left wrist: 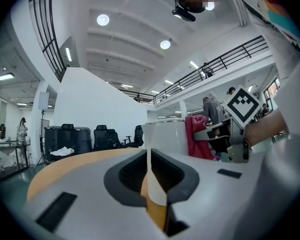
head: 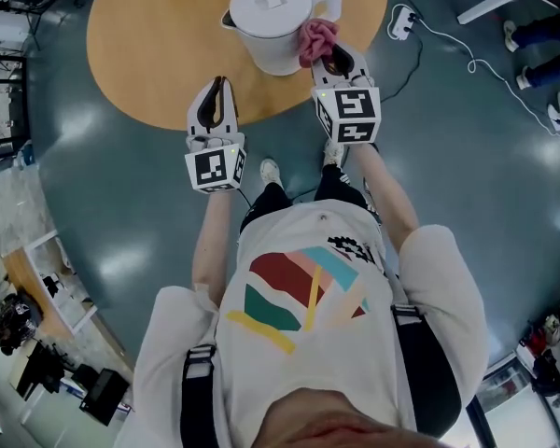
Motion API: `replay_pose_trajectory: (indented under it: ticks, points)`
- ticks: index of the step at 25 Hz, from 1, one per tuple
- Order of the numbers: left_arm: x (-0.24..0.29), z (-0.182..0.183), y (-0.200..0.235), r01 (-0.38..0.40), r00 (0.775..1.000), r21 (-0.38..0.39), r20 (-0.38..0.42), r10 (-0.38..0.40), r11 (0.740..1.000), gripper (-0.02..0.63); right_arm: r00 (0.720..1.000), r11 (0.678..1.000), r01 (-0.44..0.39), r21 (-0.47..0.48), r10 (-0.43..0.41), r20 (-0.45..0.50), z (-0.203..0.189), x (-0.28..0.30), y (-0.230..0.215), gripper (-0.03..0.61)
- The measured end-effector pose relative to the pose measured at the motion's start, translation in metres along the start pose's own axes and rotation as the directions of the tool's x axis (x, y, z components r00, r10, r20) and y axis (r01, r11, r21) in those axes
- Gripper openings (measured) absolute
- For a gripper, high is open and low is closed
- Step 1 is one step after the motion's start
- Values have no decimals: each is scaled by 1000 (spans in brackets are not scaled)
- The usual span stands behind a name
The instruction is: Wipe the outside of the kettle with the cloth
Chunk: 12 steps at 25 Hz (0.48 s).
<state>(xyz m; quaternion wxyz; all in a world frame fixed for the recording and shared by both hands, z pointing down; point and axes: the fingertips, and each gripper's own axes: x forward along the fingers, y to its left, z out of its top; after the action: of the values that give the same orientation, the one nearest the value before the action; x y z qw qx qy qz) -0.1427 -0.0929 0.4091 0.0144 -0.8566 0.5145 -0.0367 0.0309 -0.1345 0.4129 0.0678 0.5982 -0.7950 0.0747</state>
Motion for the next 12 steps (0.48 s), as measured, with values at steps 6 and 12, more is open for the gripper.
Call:
replay_pose_trajectory:
  ticks: [6, 12]
  points:
    - [19, 15, -16, 97, 994, 1, 46, -97, 995, 54, 1000, 1000, -4, -6, 4, 5, 5, 18, -36, 46]
    - [47, 35, -12, 186, 979, -1, 85, -186, 982, 137, 1000, 999, -31, -20, 31, 3, 11, 35, -48, 47]
